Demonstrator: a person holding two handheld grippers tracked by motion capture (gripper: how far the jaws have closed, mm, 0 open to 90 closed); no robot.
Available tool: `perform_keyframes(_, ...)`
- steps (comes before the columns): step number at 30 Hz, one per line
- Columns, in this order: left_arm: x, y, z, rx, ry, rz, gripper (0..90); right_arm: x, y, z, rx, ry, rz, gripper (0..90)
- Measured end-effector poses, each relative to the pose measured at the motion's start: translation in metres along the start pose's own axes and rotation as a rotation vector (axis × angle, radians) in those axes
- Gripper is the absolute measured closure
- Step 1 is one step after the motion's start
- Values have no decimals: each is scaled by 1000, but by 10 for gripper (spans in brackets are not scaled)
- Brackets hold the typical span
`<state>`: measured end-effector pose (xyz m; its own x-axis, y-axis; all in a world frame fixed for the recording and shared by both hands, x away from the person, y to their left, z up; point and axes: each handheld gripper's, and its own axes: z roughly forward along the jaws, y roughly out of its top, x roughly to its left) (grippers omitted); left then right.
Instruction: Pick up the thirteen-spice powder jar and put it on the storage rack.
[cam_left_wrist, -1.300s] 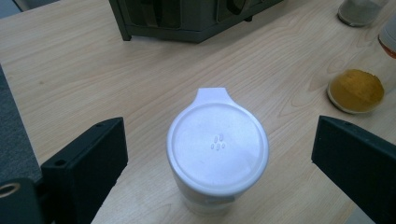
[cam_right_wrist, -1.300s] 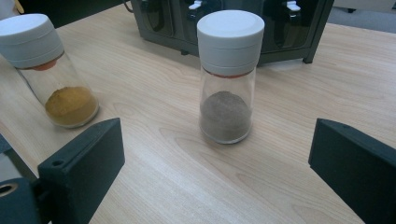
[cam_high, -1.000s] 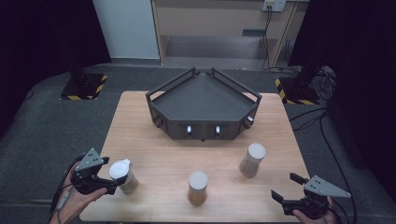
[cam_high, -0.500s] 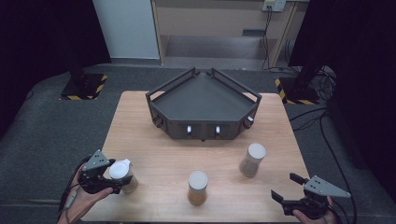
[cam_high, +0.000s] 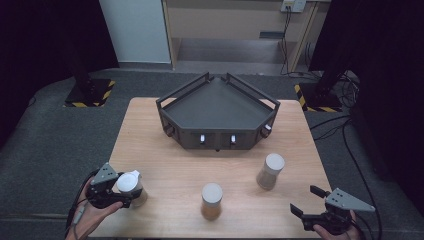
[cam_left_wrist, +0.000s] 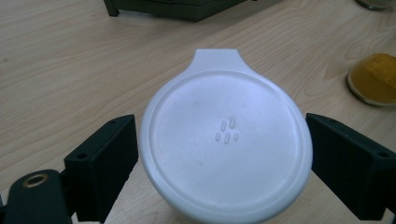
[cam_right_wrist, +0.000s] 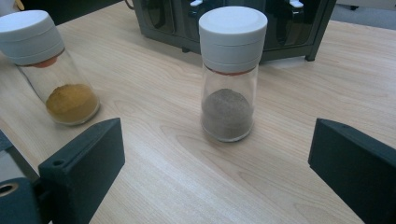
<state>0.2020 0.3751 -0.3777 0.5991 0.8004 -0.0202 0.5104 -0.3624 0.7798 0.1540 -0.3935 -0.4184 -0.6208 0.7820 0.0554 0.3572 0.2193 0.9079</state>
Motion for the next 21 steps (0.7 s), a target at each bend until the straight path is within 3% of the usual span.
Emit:
perform_keyframes(4,-1,-2,1,-5,2,5,144,0,0,0,3,1,-3,44)
perform_keyframes(6,-4,-2,0,-14,15,32,249,0,0,0,3,0,-2,44)
perform_keyframes(9,-7,-3,-1,-25,30,39,298,0,0,0,2,0,-1,44)
perform_keyframes(21,-8,-4,-2,-29,33,35,301,0,0,1,5,1,-4,46)
